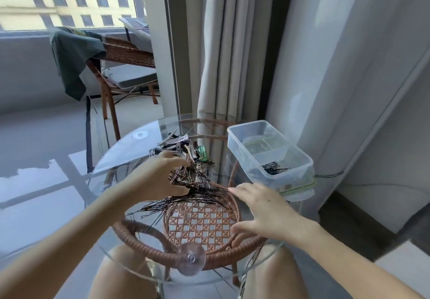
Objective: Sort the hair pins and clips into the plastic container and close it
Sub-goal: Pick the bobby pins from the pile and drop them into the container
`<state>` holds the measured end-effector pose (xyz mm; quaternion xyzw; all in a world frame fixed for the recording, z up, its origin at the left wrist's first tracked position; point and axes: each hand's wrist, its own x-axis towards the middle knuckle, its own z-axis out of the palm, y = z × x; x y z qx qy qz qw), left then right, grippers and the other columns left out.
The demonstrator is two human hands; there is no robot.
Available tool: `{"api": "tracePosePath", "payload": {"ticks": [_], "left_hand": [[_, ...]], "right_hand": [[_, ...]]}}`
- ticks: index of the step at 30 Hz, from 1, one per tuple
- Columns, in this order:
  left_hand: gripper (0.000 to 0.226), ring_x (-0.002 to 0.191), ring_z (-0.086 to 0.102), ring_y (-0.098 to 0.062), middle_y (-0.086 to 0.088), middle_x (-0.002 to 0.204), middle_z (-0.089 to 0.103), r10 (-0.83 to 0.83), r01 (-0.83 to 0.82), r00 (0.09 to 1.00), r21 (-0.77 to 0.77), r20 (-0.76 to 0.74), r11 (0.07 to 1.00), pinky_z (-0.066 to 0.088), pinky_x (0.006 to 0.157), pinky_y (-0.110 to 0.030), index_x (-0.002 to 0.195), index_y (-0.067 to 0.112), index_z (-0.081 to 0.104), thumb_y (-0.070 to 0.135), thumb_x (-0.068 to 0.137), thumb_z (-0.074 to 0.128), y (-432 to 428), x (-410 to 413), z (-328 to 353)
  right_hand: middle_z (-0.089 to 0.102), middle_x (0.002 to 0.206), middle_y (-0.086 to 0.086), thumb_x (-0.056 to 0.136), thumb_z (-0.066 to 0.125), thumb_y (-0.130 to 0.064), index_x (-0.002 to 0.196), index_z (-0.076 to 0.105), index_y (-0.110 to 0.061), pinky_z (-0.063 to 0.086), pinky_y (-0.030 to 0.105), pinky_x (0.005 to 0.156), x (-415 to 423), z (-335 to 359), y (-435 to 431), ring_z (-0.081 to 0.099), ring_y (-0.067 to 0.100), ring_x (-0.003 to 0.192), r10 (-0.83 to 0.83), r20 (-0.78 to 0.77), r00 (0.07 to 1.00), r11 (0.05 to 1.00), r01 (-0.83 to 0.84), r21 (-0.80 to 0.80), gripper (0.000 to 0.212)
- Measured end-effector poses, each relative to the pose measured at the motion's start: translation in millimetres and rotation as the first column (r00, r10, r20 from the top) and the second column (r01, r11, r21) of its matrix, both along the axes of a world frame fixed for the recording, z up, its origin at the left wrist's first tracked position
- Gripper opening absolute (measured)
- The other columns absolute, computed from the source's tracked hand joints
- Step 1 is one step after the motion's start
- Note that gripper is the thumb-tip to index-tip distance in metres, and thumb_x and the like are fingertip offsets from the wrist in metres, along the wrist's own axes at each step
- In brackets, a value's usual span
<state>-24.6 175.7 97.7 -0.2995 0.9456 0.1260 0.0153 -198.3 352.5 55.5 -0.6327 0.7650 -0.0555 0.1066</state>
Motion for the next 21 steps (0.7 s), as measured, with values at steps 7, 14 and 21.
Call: {"api": "tracePosePath", "payload": {"ticks": [7,14,21], "left_hand": [[0.124,0.133,0.028,-0.025,-0.008,0.147,0.029,0.316,-0.314,0.934,-0.036,0.166,0.949,0.031,0.111,-0.039,0.148,0.025,-0.001,0.084,0.052,0.051,19,70,-66],[0.122,0.137,0.021,-0.026,-0.010,0.147,0.026,0.265,-0.266,0.964,0.021,0.022,0.964,0.022,0.114,-0.038,0.148,0.019,-0.003,0.069,0.059,0.065,37,33,-78],[0.084,0.121,0.039,-0.023,-0.008,0.129,0.046,0.202,-0.200,0.978,0.037,-0.052,0.979,0.035,0.102,-0.031,0.138,0.013,0.030,0.049,0.071,0.068,24,22,-70]], "right_hand": [[0.011,0.156,0.012,0.055,0.053,-0.084,0.148,0.003,-0.019,0.021,0.046,0.113,20,-37,-57,0.012,0.030,0.142,-0.264,-0.049,0.963,0.964,0.265,0.029,0.124],[0.036,0.142,0.009,0.070,0.058,-0.068,0.145,0.022,-0.026,0.032,0.042,0.106,54,-38,-102,0.032,0.028,0.129,-0.125,0.038,0.991,0.990,0.127,-0.067,0.094],[0.059,0.117,0.013,0.092,0.053,-0.020,0.127,0.052,-0.012,0.039,0.038,0.099,60,-34,-103,0.050,0.028,0.113,0.004,0.107,0.994,0.983,0.016,-0.182,0.036]]}}
